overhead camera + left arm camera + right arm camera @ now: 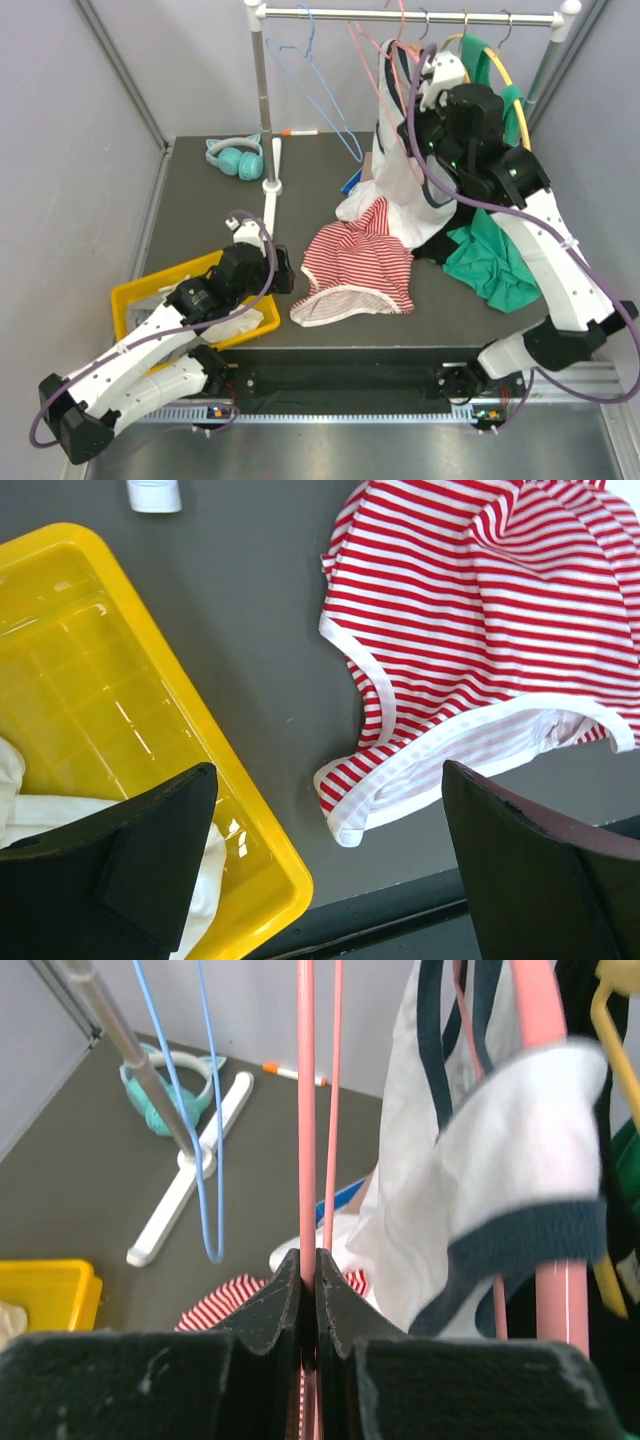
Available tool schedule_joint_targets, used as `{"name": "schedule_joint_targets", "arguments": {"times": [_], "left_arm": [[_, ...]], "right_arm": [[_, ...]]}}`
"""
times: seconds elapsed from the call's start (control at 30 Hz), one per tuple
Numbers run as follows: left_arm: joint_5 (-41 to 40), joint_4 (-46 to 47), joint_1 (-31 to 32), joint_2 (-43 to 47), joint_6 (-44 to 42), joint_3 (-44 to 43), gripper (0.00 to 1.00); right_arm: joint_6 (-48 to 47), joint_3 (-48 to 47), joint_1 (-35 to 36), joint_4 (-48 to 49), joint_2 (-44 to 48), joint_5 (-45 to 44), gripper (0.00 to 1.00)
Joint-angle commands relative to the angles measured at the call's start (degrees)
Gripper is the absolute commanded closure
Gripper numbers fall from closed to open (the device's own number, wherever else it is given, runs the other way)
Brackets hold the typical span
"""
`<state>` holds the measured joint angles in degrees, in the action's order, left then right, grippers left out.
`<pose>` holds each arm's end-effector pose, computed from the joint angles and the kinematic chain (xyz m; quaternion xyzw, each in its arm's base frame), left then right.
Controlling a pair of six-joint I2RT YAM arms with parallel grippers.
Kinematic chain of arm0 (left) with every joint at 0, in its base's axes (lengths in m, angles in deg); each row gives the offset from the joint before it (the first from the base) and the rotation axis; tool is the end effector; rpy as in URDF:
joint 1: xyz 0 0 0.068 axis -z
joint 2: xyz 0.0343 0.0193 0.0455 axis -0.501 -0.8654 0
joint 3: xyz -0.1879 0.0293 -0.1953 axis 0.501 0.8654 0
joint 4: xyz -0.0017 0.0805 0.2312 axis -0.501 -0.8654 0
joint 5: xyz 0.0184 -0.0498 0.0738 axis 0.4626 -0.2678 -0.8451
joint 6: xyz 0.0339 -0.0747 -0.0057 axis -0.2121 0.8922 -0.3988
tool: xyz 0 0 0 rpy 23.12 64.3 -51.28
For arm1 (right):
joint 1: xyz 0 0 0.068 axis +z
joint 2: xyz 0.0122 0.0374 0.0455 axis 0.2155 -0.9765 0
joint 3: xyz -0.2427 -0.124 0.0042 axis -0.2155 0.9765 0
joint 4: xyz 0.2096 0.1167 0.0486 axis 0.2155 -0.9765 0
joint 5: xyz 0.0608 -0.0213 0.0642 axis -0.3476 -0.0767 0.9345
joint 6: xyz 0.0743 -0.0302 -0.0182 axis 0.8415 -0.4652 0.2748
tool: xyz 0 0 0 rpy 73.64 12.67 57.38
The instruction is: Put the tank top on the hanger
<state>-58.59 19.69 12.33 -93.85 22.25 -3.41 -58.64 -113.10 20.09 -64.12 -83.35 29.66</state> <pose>0.1471 -0.1062 0.2550 -0.0013 0.8930 -0.1639 0.4191 0.2676 0.1562 0.4984 -0.1378 0.7721 0.1326 0.6060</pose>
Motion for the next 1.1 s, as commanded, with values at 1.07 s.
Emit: {"name": "schedule_joint_targets", "arguments": {"times": [1.07], "left_arm": [[12.36, 22.02, 3.31, -27.74, -2.84, 4.28, 0.43]], "right_arm": [[19.17, 44.18, 6.05, -11.71, 33.56, 9.54, 1.00]]}}
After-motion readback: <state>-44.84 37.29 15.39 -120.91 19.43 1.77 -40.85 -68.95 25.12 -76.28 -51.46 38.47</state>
